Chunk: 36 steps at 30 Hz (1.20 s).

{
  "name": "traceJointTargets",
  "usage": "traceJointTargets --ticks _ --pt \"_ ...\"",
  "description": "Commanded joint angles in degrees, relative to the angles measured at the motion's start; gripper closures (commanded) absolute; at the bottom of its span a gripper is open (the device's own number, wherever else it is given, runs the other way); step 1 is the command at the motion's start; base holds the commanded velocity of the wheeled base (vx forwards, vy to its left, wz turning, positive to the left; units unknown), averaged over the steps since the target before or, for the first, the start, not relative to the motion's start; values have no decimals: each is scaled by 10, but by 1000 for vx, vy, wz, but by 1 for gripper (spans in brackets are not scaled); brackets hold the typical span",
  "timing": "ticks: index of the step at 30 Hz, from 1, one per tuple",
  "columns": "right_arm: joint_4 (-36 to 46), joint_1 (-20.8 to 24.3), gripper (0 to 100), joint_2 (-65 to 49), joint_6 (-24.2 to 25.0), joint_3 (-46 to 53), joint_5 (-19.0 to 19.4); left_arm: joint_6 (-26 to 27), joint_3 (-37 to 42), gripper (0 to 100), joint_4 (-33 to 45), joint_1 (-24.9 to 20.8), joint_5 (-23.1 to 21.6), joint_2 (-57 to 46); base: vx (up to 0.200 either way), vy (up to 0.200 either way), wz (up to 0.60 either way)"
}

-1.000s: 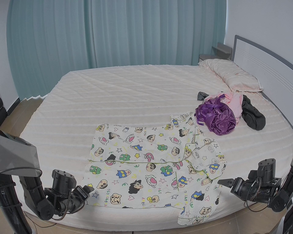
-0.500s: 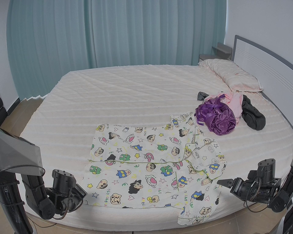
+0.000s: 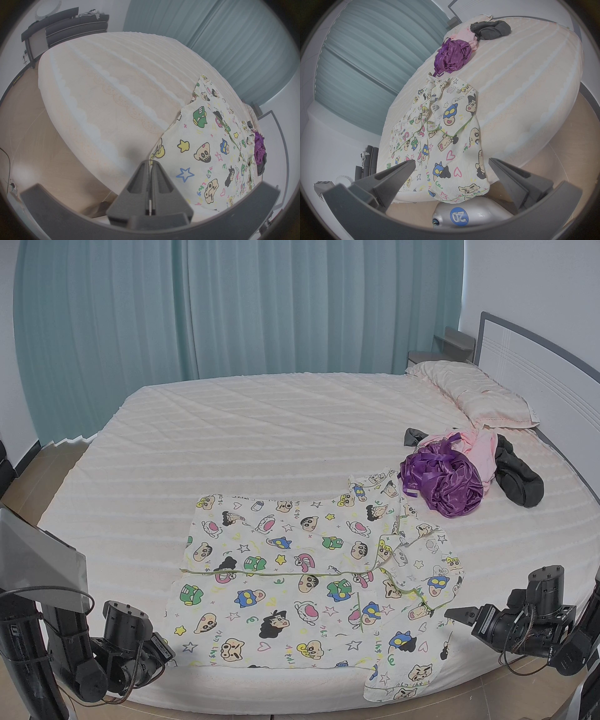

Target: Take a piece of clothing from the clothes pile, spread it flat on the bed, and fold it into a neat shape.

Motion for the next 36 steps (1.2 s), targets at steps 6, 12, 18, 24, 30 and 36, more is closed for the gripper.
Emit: traceJointTargets --ticks 6,12,18,24,30,36 --pt "0 -1 0 7 0 9 -1 -2 15 100 49 -48 21 1 0 0 0" --pt "4 -2 0 13 -4 9 -4 -4 13 100 45 -52 38 5 0 0 0" --pt "0 -4 0 39 -51 0 -7 1 8 100 5 -52 41 6 0 0 0" --pt "-17 -12 0 115 -156 -29 -2 10 2 100 -19 -52 37 16 0 0 0" --pt "-43 -12 0 192 -190 -91 -2 11 3 100 -21 -49 37 27 0 0 0" --pt "-46 -12 0 235 -200 -121 -2 11 2 100 -21 -48 34 28 0 0 0"
